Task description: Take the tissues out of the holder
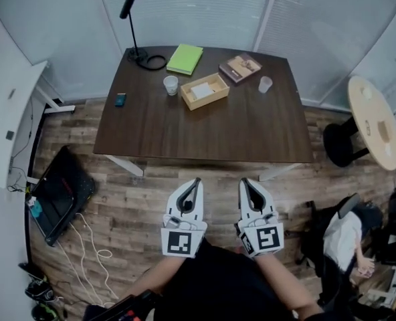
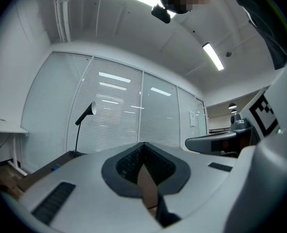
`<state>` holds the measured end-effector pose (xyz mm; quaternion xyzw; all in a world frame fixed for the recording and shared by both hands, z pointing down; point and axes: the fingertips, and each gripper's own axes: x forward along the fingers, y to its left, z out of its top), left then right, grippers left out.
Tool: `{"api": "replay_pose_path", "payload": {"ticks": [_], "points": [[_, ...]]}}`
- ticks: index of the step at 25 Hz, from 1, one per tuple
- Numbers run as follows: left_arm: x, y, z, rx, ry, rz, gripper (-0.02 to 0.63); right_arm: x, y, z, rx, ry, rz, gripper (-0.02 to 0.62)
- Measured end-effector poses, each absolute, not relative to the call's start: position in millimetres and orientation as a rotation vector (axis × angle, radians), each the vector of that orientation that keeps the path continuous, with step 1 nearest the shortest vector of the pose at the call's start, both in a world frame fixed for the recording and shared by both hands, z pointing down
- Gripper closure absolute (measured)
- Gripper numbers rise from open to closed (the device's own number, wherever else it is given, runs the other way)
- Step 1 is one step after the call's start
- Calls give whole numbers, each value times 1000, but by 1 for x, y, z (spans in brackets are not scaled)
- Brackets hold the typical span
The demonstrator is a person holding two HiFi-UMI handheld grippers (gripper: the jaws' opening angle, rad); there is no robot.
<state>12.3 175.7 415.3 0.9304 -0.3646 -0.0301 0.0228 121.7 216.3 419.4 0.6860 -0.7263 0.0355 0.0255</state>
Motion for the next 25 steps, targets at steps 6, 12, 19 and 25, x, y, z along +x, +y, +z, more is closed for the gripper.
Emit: {"api": "replay_pose_path", "payload": {"ticks": [6,12,19,25], "points": [[16,87,398,2867,-1077,-105,609,119,122,407,2162,-2238,132,586],[14,18,385,2851,-1117,-122,608,112,57,402,2128,-2265,123,586],[19,-27,383,2839,-1121,-150,609,114,8,397,2102,-2269,104,586],[28,-48,382,2842,-1089,-156,609,123,-16,395,2134,-2256,107,586]]}}
